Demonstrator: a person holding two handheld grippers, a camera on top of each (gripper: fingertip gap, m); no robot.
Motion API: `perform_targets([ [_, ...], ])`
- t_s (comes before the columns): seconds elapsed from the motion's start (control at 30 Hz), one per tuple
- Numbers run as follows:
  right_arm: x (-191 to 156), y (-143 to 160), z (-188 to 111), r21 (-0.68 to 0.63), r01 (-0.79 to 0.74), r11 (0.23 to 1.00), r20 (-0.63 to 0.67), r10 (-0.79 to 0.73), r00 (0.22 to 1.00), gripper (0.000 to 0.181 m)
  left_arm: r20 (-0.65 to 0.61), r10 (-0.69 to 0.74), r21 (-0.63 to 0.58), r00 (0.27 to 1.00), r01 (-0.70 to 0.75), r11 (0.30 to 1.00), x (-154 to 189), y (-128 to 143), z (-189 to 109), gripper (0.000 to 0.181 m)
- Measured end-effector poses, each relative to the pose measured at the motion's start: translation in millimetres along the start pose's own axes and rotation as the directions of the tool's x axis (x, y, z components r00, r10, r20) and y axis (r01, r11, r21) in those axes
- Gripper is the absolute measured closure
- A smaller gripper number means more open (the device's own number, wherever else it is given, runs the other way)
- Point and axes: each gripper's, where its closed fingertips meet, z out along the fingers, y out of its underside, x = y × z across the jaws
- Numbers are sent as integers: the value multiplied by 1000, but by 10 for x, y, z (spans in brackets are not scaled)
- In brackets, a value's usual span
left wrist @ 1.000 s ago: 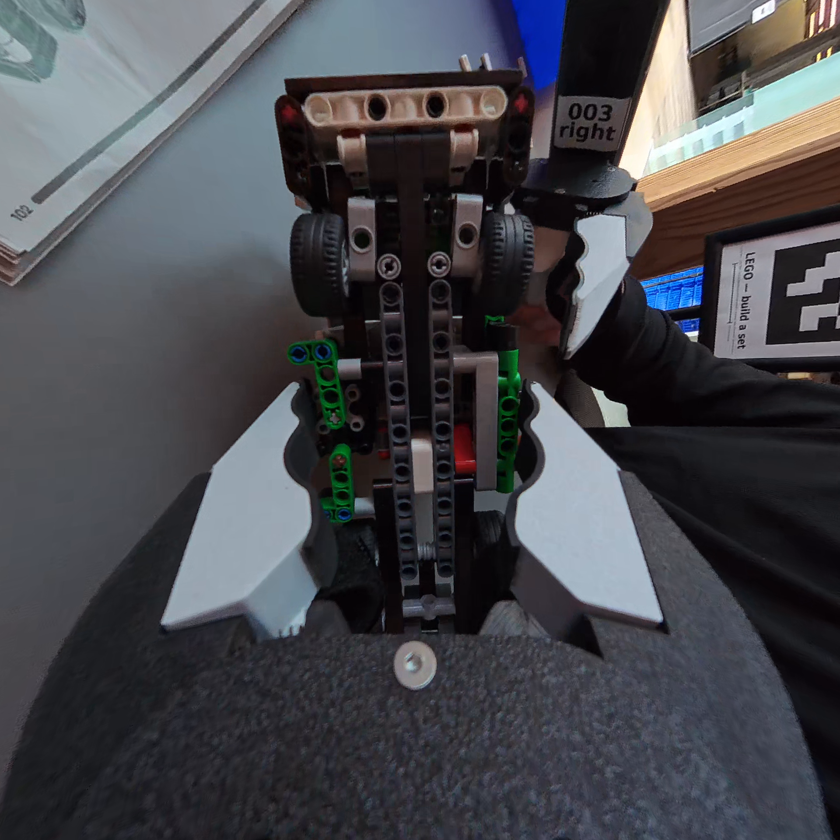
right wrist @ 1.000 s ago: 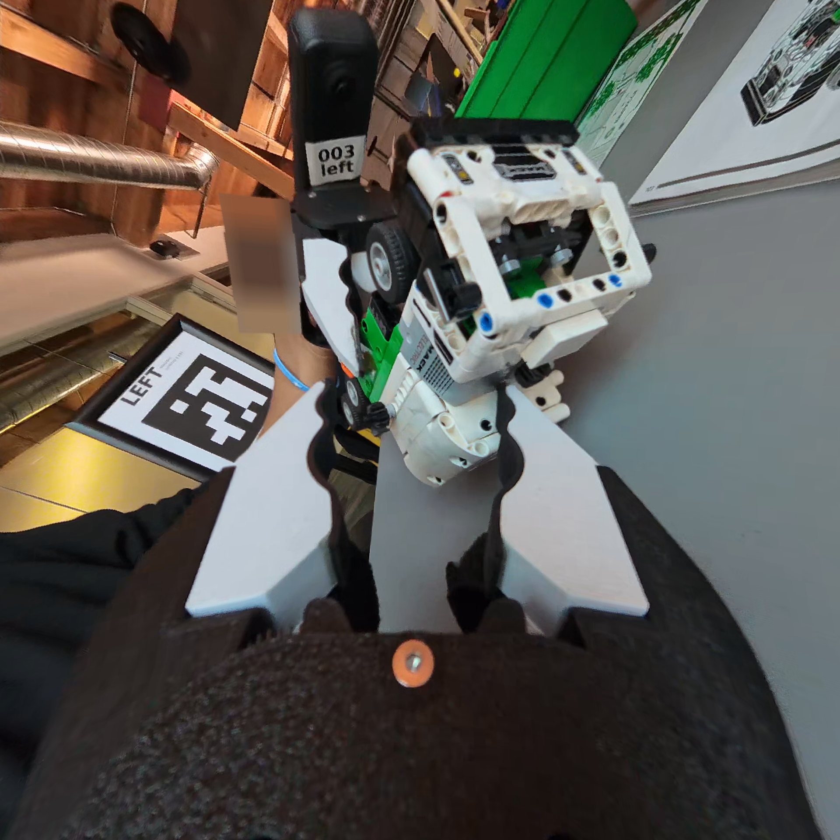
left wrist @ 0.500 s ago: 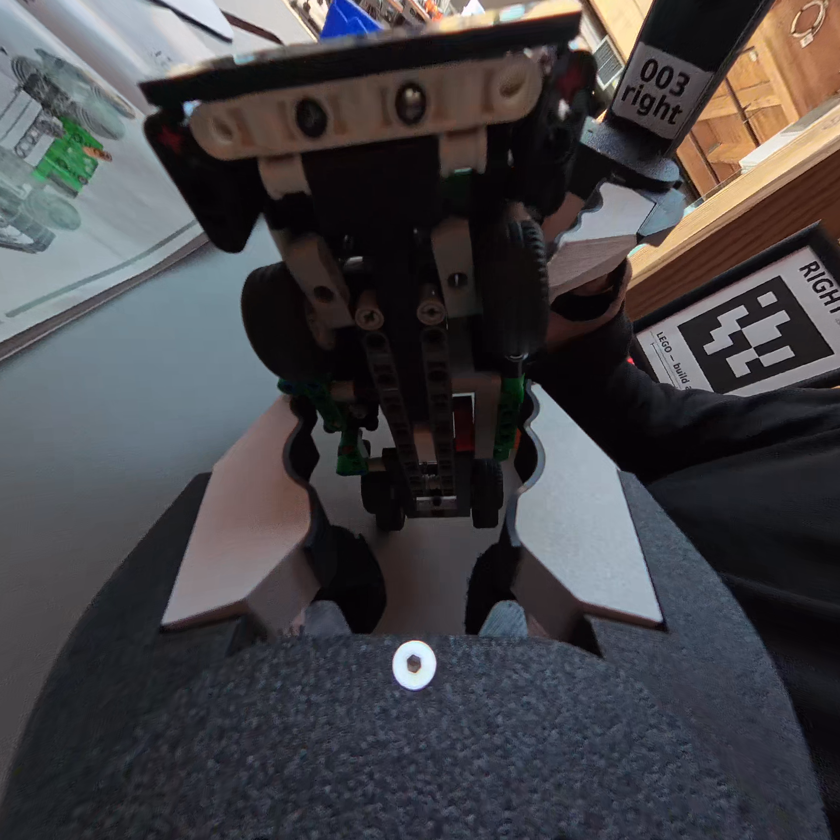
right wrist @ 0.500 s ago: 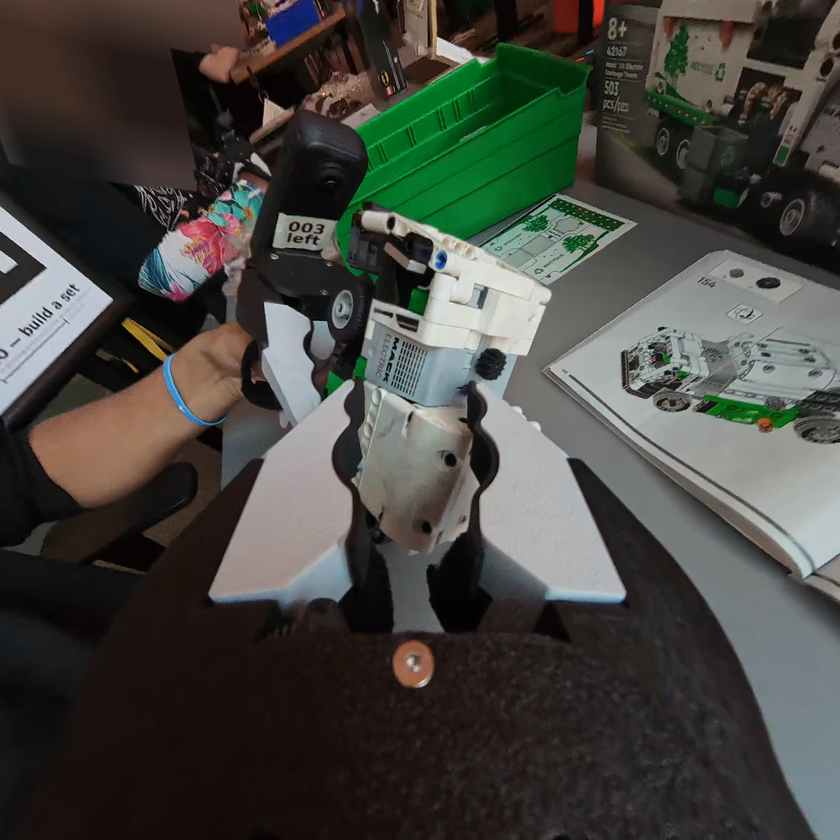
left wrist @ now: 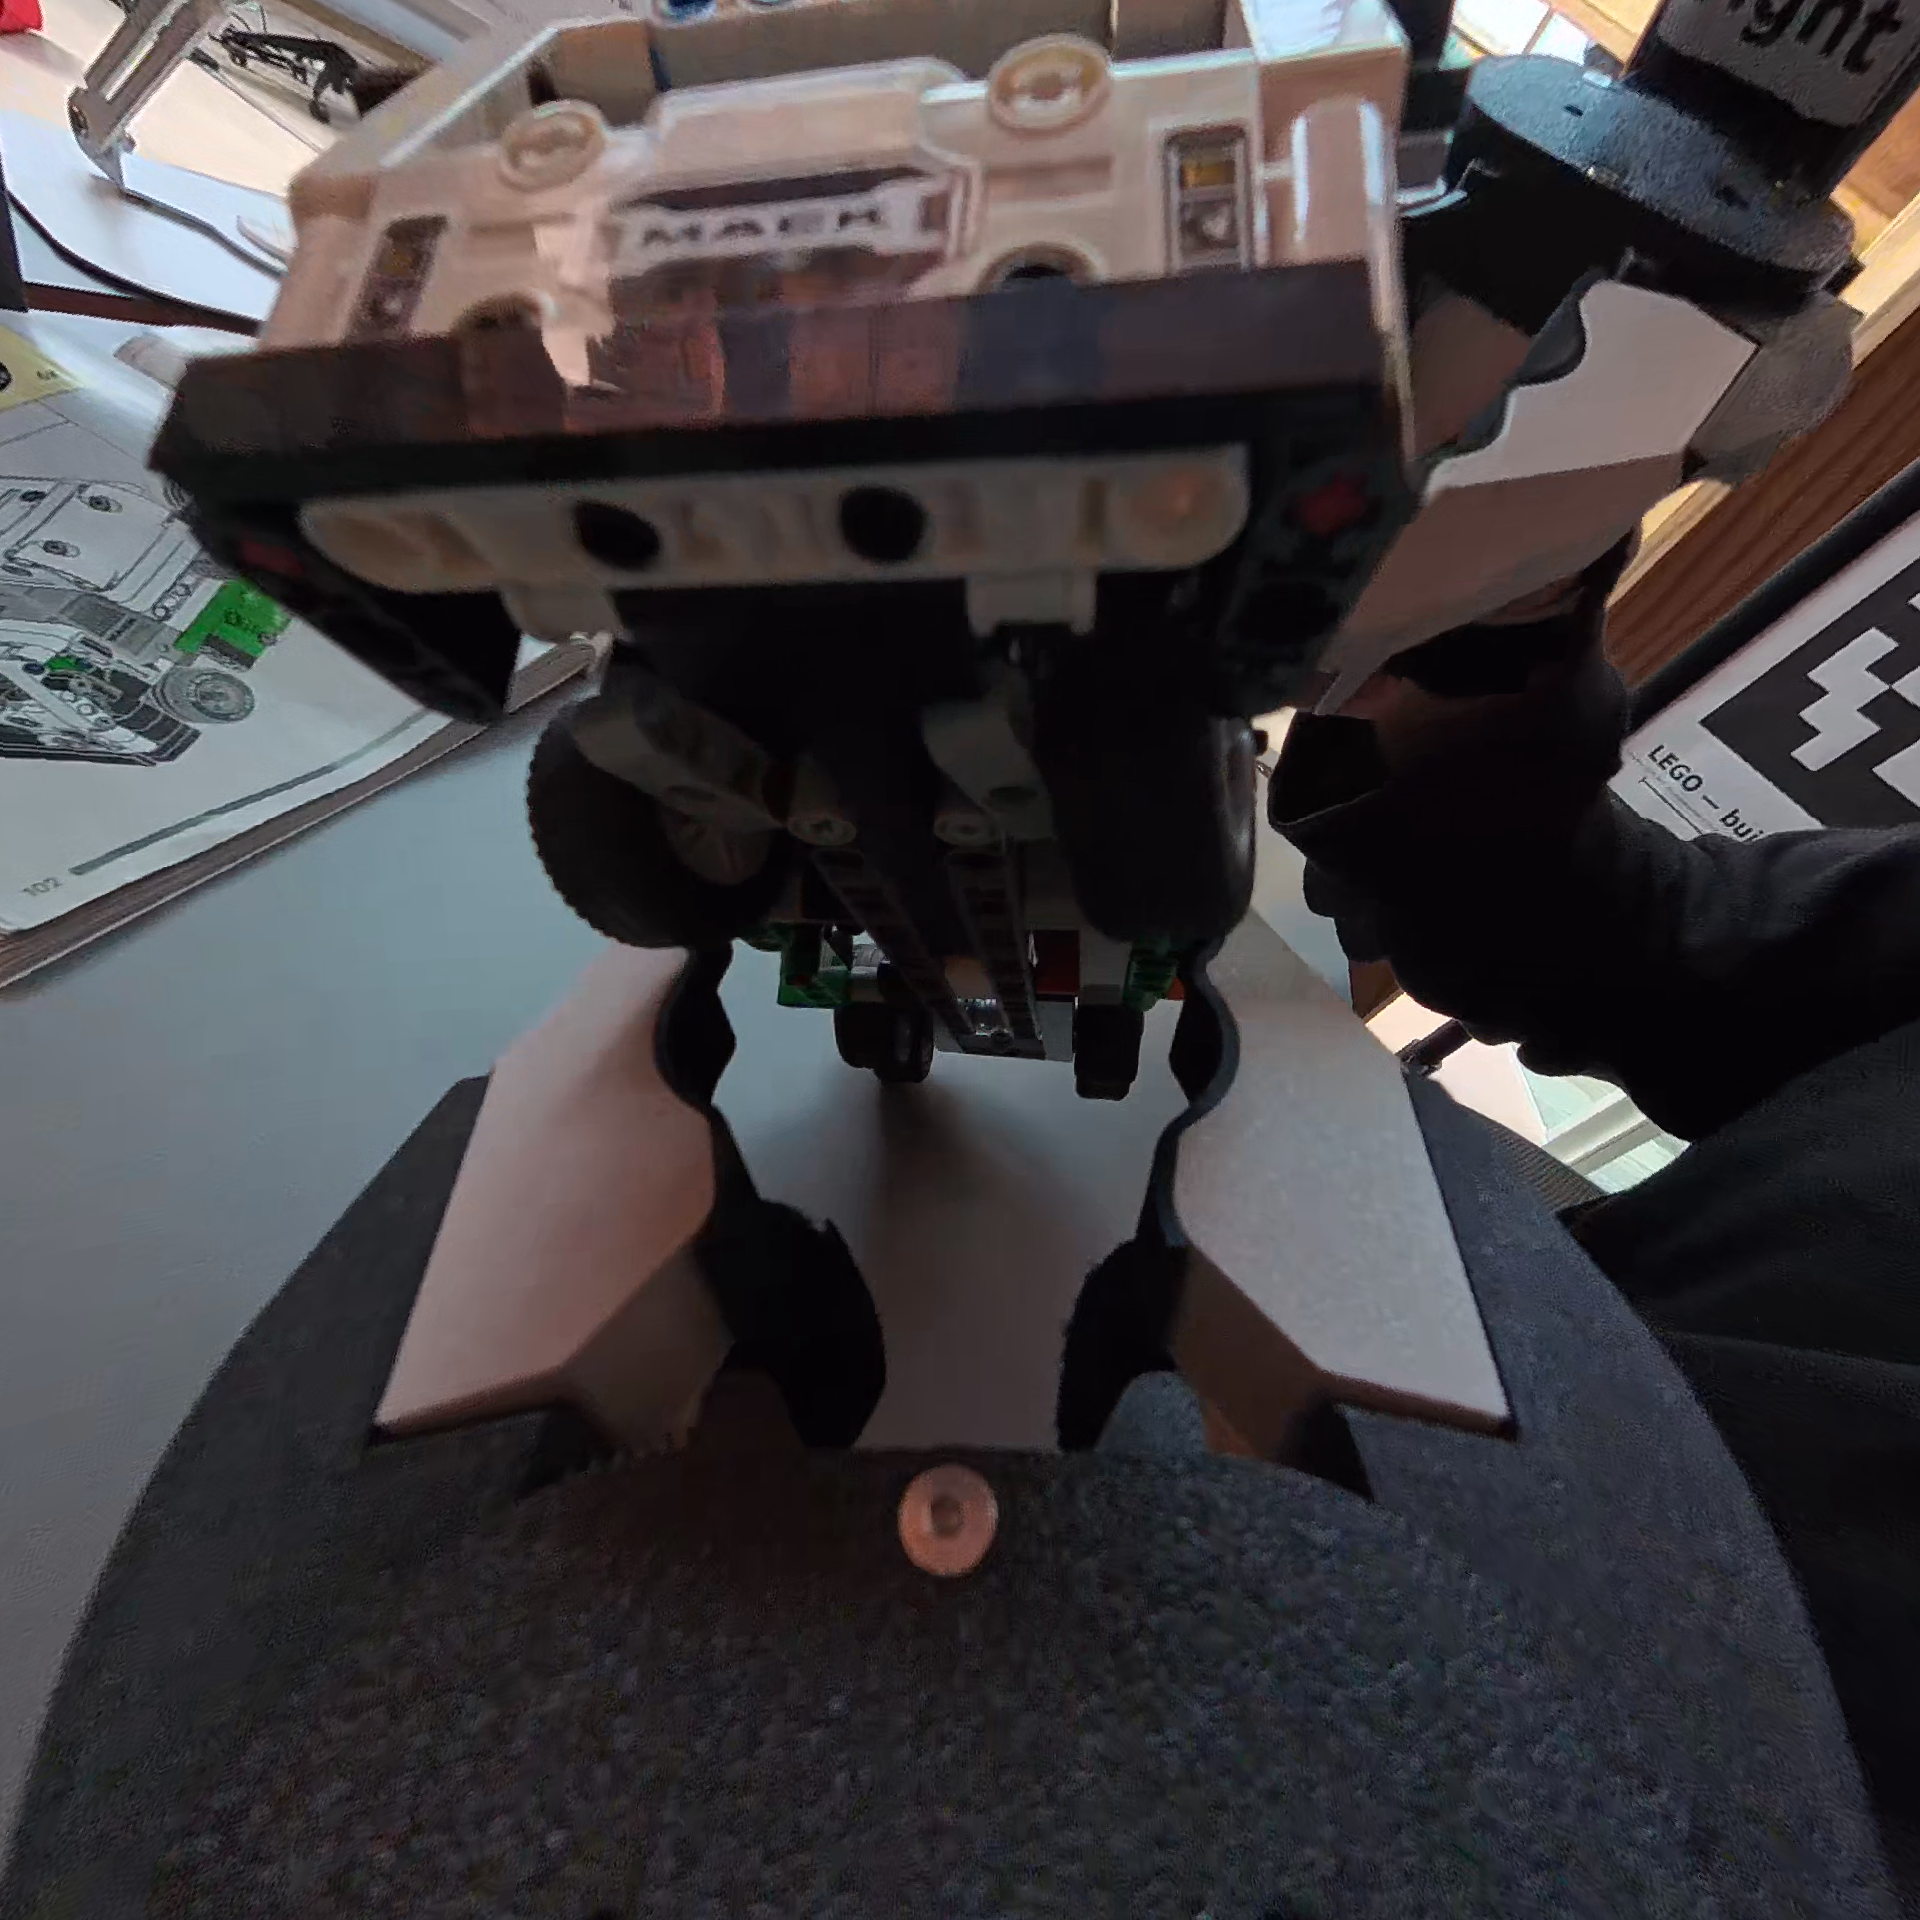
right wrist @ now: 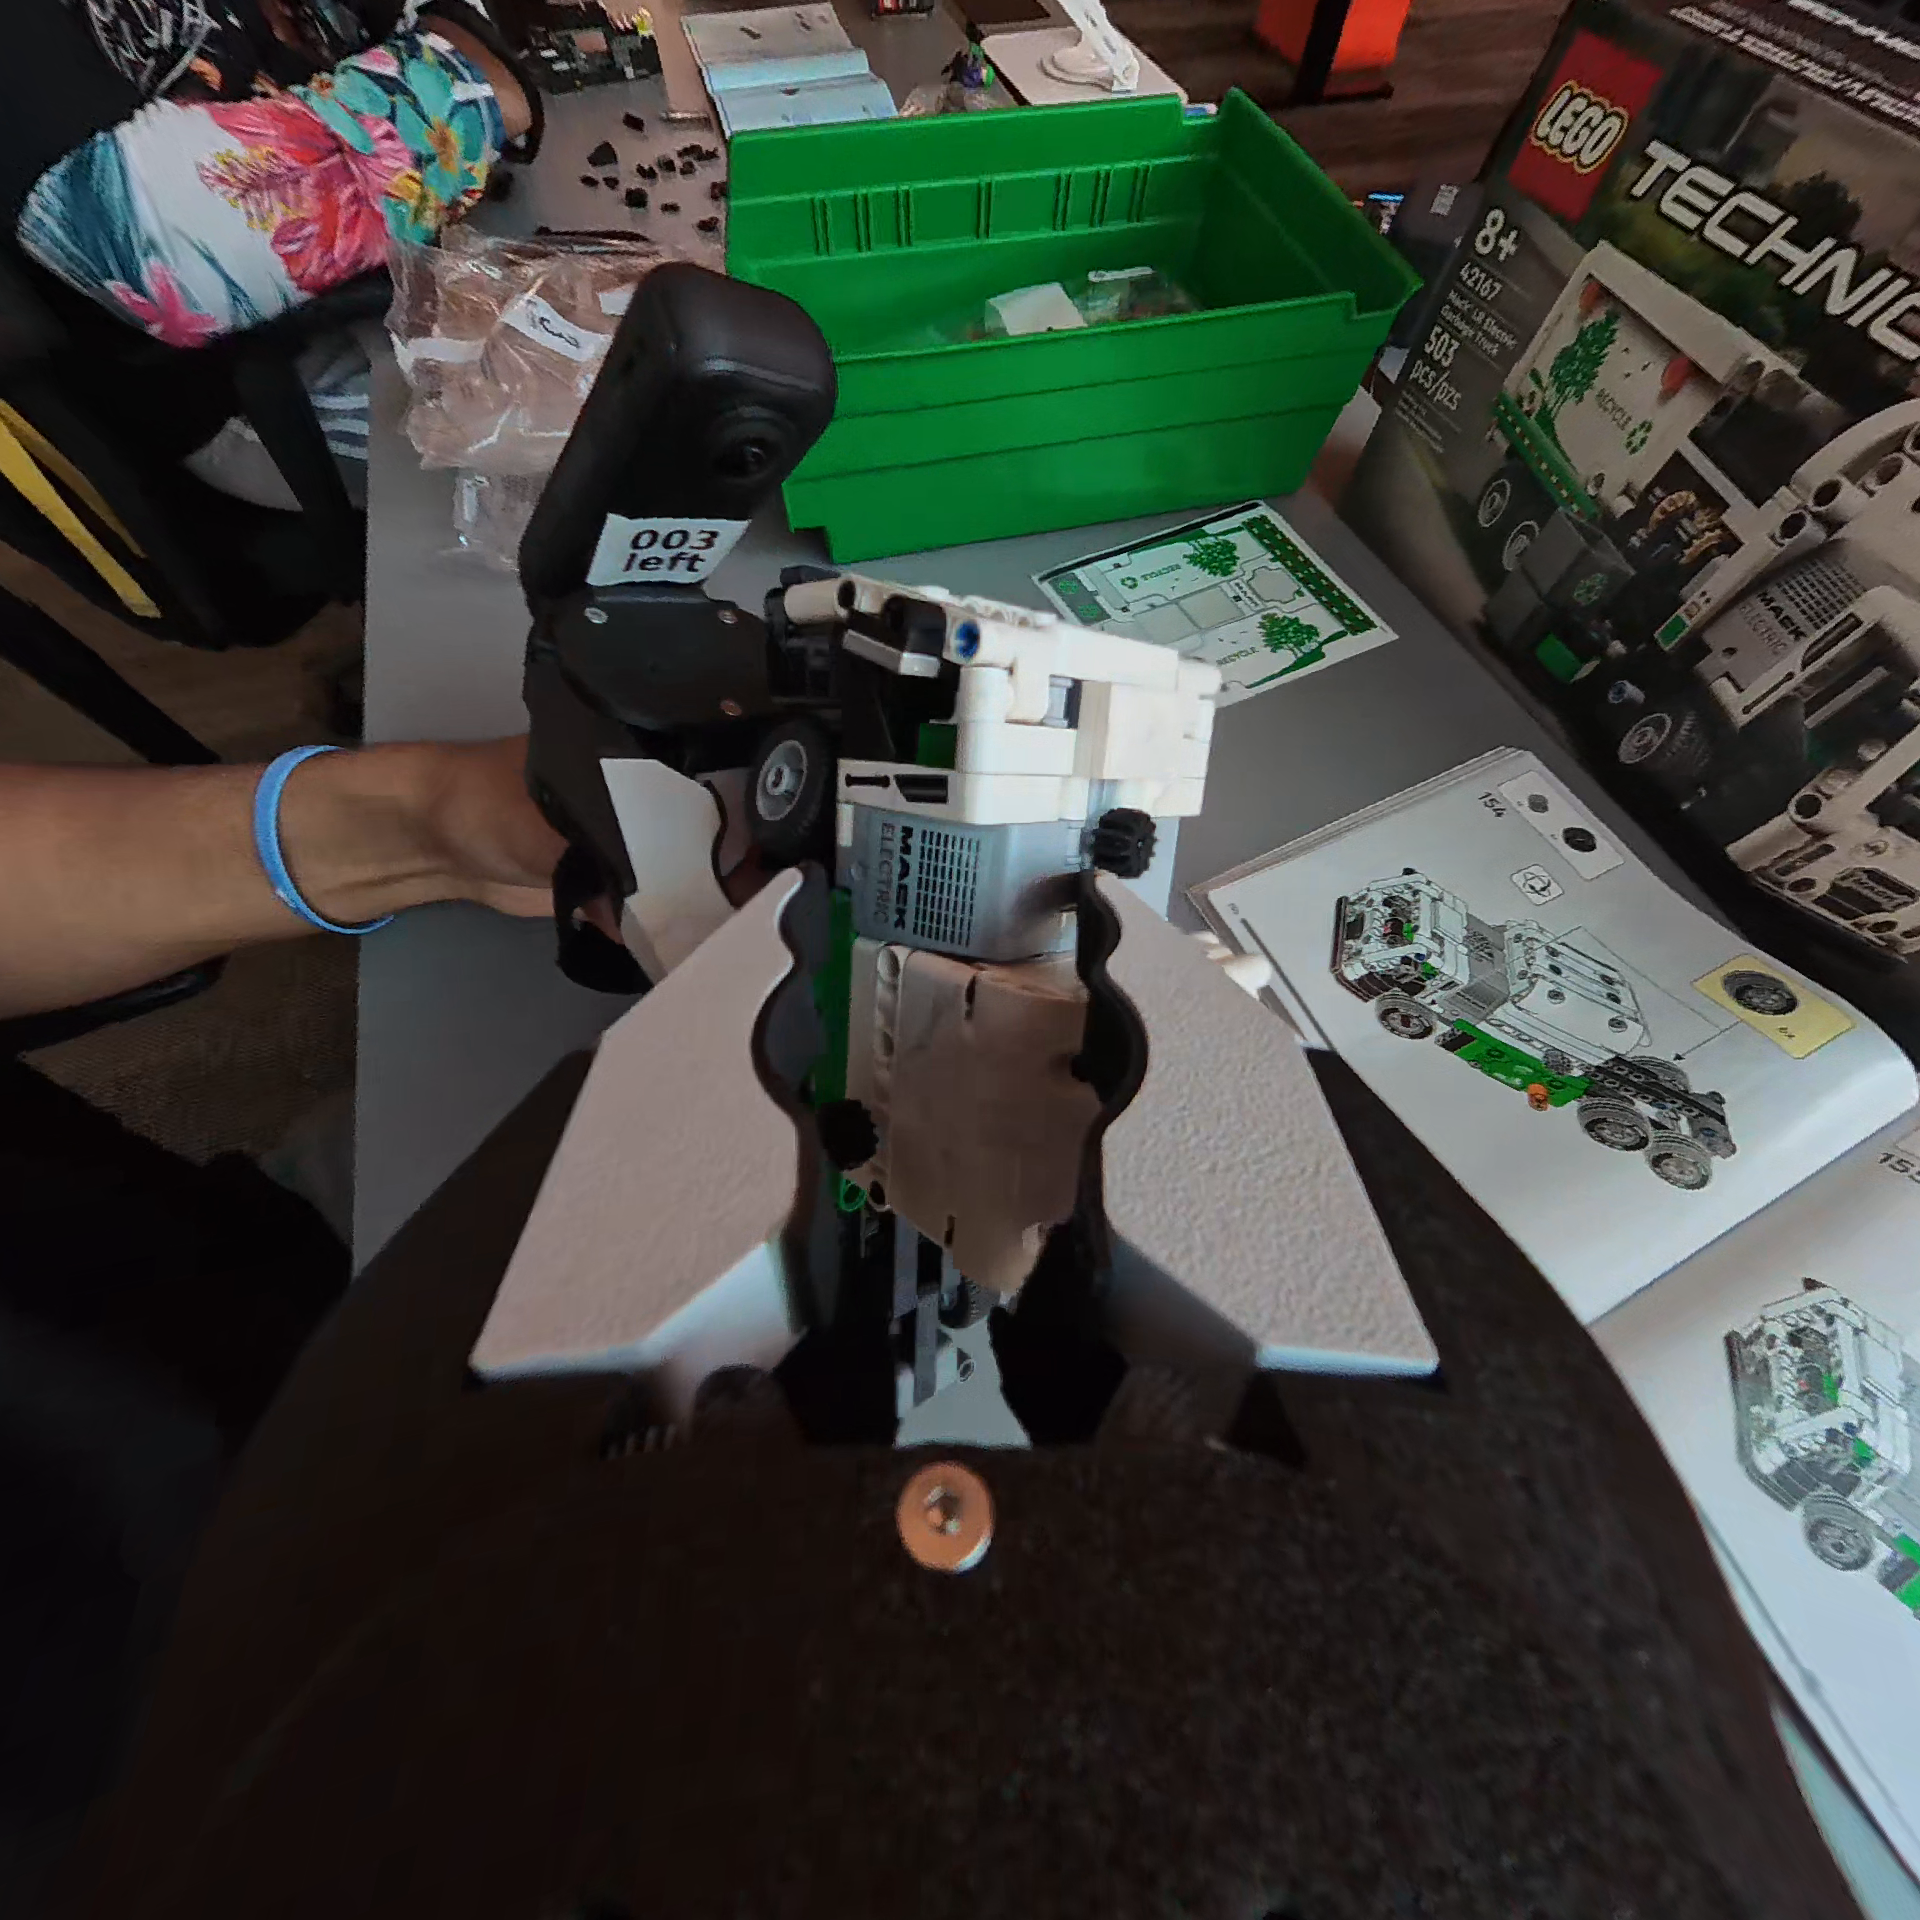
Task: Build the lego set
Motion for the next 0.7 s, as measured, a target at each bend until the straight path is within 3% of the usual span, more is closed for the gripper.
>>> perform_targets([
  [0.1, -47, -5, -128, 32, 12, 999, 84, -15, 996, 120, -2, 8, -7, 1000, -8, 1000, 2, 9, -16, 96],
  [0.17, 126, 39, -260, 45, 11, 999, 72, -14, 997, 116, -1, 0, -6, 1000, 0, 1000, -6, 17, -35, 96],
  [0.23, 234, 199, -277, 12, -10, 1000, 148, 8, 989, 91, 5, -4, 2, 1000, 4, 1000, -17, 18, -66, 96],
  [0.3, 209, 366, -186, -64, -52, 997, 277, 68, 958, 78, 8, 2, 7, 1000, -2, 1000, -13, 21, -84, 96],
  [0.43, 99, 371, -3, -172, -109, 979, 458, 178, 871, 80, 13, 51, 9, 999, -51, 999, 35, 23, -57, 96],
  [0.53, -61, 433, 41, -274, -86, 958, 562, 232, 794, 95, 20, 81, 7, 997, -81, 997, 69, 39, -16, 96],
  [0.7, -89, 465, 28, -290, 19, 957, 553, 151, 819, 98, 42, 105, -19, 994, -105, 994, 94, 77, 9, 95],
])
